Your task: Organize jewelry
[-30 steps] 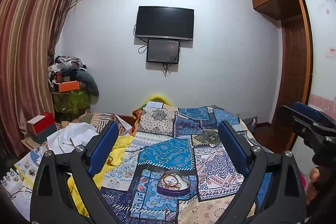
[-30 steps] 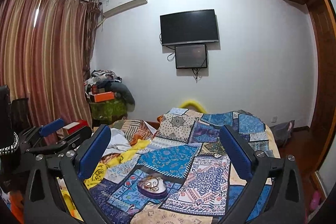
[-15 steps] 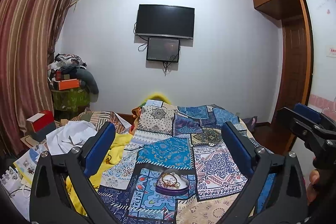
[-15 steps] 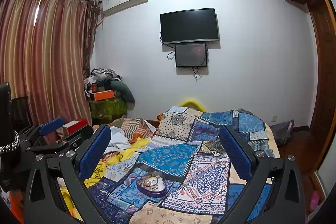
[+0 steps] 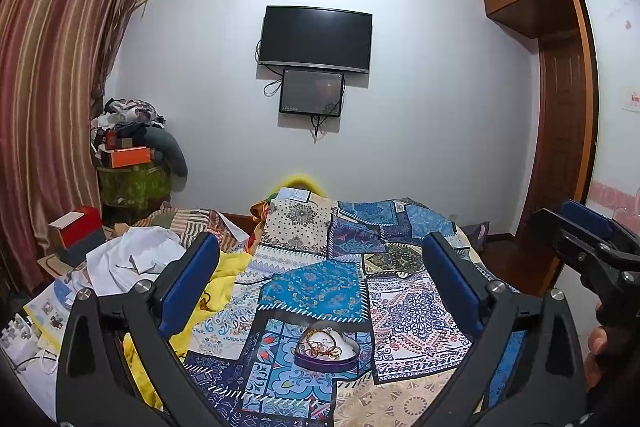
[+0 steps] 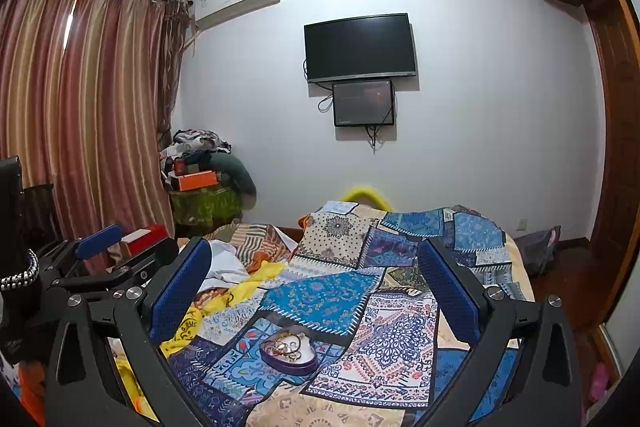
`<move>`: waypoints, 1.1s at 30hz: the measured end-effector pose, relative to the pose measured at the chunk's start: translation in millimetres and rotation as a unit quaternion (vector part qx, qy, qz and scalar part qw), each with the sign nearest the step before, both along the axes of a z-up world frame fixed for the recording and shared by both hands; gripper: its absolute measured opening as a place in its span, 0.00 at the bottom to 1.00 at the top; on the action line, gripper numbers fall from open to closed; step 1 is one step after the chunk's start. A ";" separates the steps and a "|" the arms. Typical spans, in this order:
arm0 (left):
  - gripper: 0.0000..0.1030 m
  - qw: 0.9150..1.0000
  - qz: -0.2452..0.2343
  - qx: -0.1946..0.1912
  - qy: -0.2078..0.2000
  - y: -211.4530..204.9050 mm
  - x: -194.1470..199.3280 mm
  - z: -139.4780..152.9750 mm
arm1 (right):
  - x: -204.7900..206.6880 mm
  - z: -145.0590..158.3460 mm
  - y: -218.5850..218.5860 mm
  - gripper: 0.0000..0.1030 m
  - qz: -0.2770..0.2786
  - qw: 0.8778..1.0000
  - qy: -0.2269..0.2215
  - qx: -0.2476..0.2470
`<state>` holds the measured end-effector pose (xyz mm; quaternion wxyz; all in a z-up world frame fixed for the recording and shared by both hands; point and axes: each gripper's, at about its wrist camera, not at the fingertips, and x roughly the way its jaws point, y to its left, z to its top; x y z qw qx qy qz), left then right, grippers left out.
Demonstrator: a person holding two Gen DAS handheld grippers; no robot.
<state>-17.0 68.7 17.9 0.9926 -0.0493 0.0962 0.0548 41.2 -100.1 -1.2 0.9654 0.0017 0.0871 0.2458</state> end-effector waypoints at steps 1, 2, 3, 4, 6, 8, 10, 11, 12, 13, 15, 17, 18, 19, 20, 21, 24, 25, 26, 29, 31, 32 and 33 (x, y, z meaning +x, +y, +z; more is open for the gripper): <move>0.99 1.000 0.000 -0.001 0.001 0.8 0.5 -0.6 | 0.2 -0.2 0.3 0.99 0.000 1.000 0.000 0.000; 0.99 1.000 -0.002 -0.002 0.001 1.3 0.6 -0.9 | 0.0 0.1 -0.1 0.99 0.000 1.000 0.000 0.000; 0.99 1.000 -0.004 -0.003 0.001 1.7 0.6 -1.2 | 0.3 0.1 0.3 0.99 0.000 1.000 0.000 0.000; 0.99 1.000 -0.005 -0.004 0.002 2.1 0.7 -1.4 | 0.3 0.2 0.3 0.99 0.000 1.000 0.000 0.000; 0.99 1.000 -0.007 -0.005 0.002 2.6 0.0 -1.7 | 0.4 0.4 -0.1 0.99 0.000 1.000 0.000 0.000; 0.99 1.000 -0.011 -0.005 0.004 3.4 1.2 -1.3 | 0.5 0.3 -0.6 0.99 0.000 1.000 0.001 0.001; 0.99 1.000 -0.014 -0.005 0.005 2.8 2.0 -1.0 | 0.8 0.4 -0.3 0.99 0.000 1.000 0.001 0.000; 0.99 1.000 -0.015 -0.005 0.005 2.7 1.7 -1.3 | 0.4 -0.1 -0.2 0.99 0.000 1.000 0.001 0.000; 0.99 1.000 -0.015 -0.005 0.005 2.5 1.4 -1.1 | 0.9 -0.2 0.1 0.99 0.000 1.000 0.001 0.000; 0.99 1.000 -0.015 -0.005 0.004 2.6 1.4 -0.9 | 0.9 -0.1 0.1 0.99 -0.001 1.000 0.001 0.000; 0.99 1.000 -0.017 -0.005 0.004 2.4 1.4 -1.0 | 1.1 0.1 0.1 0.99 0.000 1.000 0.002 0.000; 0.99 1.000 -0.017 -0.004 0.004 2.6 1.3 -1.0 | 0.8 0.1 -0.2 0.99 -0.001 1.000 0.001 -0.001; 0.99 1.000 -0.017 -0.005 0.005 2.7 1.3 -1.1 | 0.8 0.0 -0.1 0.99 -0.001 1.000 0.001 0.000; 0.99 1.000 -0.018 -0.005 0.005 2.6 1.2 -1.1 | 0.9 -0.4 0.2 0.99 -0.001 1.000 0.002 0.000; 0.99 1.000 -0.018 -0.005 0.004 2.3 1.6 -0.8 | 0.9 -0.3 0.0 0.99 -0.001 1.000 0.002 0.000; 0.99 1.000 -0.018 -0.004 0.004 2.2 1.7 -0.8 | 0.9 -0.3 -0.1 0.99 -0.001 1.000 0.002 0.000; 0.99 1.000 -0.018 -0.004 0.004 1.7 1.8 -0.5 | 0.9 -0.3 -0.3 0.99 -0.001 1.000 0.002 0.000; 0.99 1.000 -0.018 -0.003 0.004 1.8 1.6 -0.6 | 1.3 -1.4 -0.7 0.99 -0.002 1.000 0.003 0.000; 0.99 1.000 -0.019 -0.004 0.004 1.7 1.8 -0.3 | 1.1 -1.2 -1.3 0.99 -0.002 1.000 0.003 0.000; 0.99 1.000 -0.020 -0.003 0.005 1.0 1.9 -0.2 | 2.1 -1.4 -1.3 0.99 -0.002 1.000 0.004 0.000; 0.99 1.000 -0.019 -0.003 0.004 0.4 1.4 0.0 | 2.6 -2.7 -1.7 0.99 -0.003 1.000 0.005 0.000; 0.99 1.000 -0.020 -0.003 0.004 0.3 1.7 0.2 | 2.5 -2.6 -2.3 0.99 -0.004 1.000 0.005 -0.001; 0.99 1.000 -0.020 -0.003 0.004 0.2 1.7 0.3 | 2.8 -2.9 -2.7 0.99 -0.004 1.000 0.005 -0.001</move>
